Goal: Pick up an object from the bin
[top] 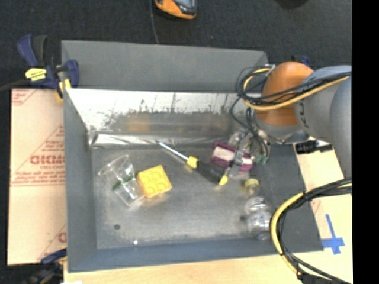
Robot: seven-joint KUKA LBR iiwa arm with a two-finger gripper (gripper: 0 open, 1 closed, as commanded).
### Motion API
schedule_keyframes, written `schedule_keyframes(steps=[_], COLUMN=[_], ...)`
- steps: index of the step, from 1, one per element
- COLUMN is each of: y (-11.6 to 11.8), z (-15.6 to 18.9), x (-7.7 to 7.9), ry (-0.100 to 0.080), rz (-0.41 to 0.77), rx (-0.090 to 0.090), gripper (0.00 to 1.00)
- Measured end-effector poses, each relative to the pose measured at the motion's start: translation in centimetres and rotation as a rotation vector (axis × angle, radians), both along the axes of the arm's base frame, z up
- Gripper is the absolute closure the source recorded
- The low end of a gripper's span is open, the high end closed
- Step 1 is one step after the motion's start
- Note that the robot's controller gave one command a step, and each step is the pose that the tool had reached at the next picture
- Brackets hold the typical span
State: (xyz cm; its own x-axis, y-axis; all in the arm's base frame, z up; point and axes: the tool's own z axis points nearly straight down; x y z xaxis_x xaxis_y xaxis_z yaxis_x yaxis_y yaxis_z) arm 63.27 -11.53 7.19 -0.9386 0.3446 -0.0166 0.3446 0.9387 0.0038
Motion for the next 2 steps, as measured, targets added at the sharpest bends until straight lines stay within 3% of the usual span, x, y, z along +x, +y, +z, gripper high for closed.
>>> schedule_keyframes(steps=[1,2], y=[0.0,0.2], z=[0.0,20.2], x=[0.0,-1.0], ry=[0.000,-0.011], rz=[0.002,0.023], rx=[-0.001,-0.003], gripper=[1.00,1.00])
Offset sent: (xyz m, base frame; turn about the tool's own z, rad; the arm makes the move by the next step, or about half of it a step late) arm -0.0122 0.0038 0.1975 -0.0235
